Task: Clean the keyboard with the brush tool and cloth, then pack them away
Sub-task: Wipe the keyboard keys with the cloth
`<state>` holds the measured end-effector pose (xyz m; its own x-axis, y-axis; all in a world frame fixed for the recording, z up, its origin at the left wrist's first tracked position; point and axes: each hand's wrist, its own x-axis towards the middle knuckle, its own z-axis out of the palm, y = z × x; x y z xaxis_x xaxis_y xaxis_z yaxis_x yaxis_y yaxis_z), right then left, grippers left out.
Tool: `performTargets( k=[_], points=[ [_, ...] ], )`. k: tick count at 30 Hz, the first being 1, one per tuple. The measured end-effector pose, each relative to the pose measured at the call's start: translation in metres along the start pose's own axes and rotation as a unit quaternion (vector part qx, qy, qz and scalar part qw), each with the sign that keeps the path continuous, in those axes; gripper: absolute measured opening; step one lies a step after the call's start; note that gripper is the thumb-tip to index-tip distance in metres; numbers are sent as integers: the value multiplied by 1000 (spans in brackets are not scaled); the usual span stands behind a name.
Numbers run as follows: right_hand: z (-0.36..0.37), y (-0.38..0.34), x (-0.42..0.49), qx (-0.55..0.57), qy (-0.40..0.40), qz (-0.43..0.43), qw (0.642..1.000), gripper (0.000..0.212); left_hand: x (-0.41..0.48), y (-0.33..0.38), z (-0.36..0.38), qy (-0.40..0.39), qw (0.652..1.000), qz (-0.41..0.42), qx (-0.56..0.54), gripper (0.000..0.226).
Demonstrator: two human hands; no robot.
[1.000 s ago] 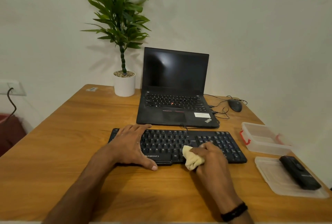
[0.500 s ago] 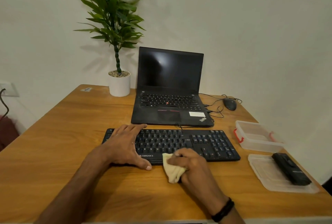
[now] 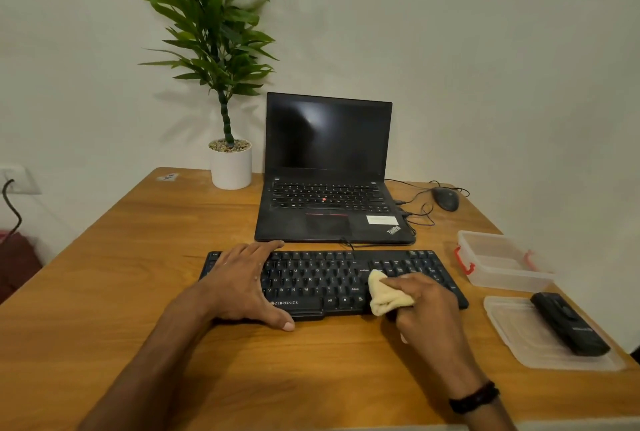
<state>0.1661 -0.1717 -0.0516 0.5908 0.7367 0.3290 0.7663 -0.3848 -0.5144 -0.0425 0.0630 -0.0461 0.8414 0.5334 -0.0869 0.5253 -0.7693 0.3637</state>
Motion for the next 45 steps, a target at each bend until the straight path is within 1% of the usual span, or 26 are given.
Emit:
performTargets(
  k=[1, 3, 5, 7, 10, 11, 13, 15, 16, 17, 18, 21, 22, 23, 24, 26, 27, 28, 29, 31, 32, 33, 36, 38, 43, 45],
  points=[
    [6, -5, 4, -6, 21, 23, 999, 46, 0, 0, 1, 0, 1000, 0, 0, 145],
    [16, -18, 14, -29, 34, 62, 997, 43, 1, -1, 2, -1, 1000, 0, 1, 145],
    [25, -31, 23, -53, 29, 63, 996, 39, 2, -1, 4, -2, 1000, 1, 0, 146],
    [32, -44, 28, -40, -11, 8, 999, 38, 4, -2, 4, 0, 1000, 0, -6, 147],
    [34, -52, 24, -10, -119, -115, 986, 36, 3, -6, 4, 3, 1000, -2, -10, 147],
    [30, -48, 24, -14, -130, -125, 983, 34, 2, -7, 5, 5, 1000, -3, -12, 147],
    [19, -33, 30, -46, -107, -81, 990, 32, 2, -6, 7, 4, 1000, -1, -14, 146],
    [13, -22, 36, -97, -38, -10, 995, 35, 3, -3, 8, 1, 1000, 0, -14, 146],
    [15, -23, 37, -109, -11, 3, 994, 37, 4, -2, 8, 2, 1000, 3, -13, 147],
    [19, -28, 36, -105, -1, -10, 994, 38, 4, -2, 7, 4, 1000, 4, -13, 147],
    [25, -35, 34, -87, -17, -33, 996, 39, 4, -2, 5, 6, 1000, 5, -12, 147],
    [26, -42, 26, 4, -142, -131, 981, 36, 1, -3, 3, 11, 1000, 3, -10, 146],
    [18, -37, 29, 15, -171, -145, 974, 34, 0, -2, 3, 11, 1000, 2, -10, 145],
    [10, -30, 34, 10, -181, -144, 973, 34, 0, -2, 3, 9, 1000, 2, -11, 145],
    [5, -21, 40, -8, -168, -127, 978, 34, 0, -1, 4, 7, 1000, 1, -13, 145],
    [2, -10, 50, -67, -96, -77, 990, 37, 2, 1, 4, 3, 1000, 2, -13, 146],
    [5, -13, 50, -77, -67, -65, 993, 38, 3, 1, 3, 2, 1000, 2, -12, 147],
    [11, -18, 49, -63, -66, -73, 993, 38, 3, 0, 2, 0, 1000, 0, -13, 147],
    [18, -25, 46, -39, -93, -101, 990, 38, 3, -2, 1, 0, 1000, -2, -16, 147],
    [26, -32, 39, 20, -173, -164, 971, 36, 1, -5, 2, -1, 1000, -8, -22, 148],
    [26, -32, 39, 37, -197, -177, 964, 36, 0, -6, 3, -1, 1000, -10, -25, 149],
    [26, -29, 45, 33, -196, -173, 965, 37, 0, -6, 4, 0, 1000, -11, -29, 150],
    [26, -21, 68, -26, -122, -117, 985, 37, 2, -7, 4, 3, 999, -9, -40, 150],
    [34, -26, 77, -39, -104, -93, 989, 34, 4, -7, 5, 6, 999, -6, -43, 150],
    [61, -65, 82, -9, -119, -156, 981, 23, 3, -5, 4, 5, 999, -7, -47, 153],
    [73, -88, 85, 17, -133, -184, 974, 23, 2, -4, 2, 9, 999, -3, -48, 155]
  ],
)
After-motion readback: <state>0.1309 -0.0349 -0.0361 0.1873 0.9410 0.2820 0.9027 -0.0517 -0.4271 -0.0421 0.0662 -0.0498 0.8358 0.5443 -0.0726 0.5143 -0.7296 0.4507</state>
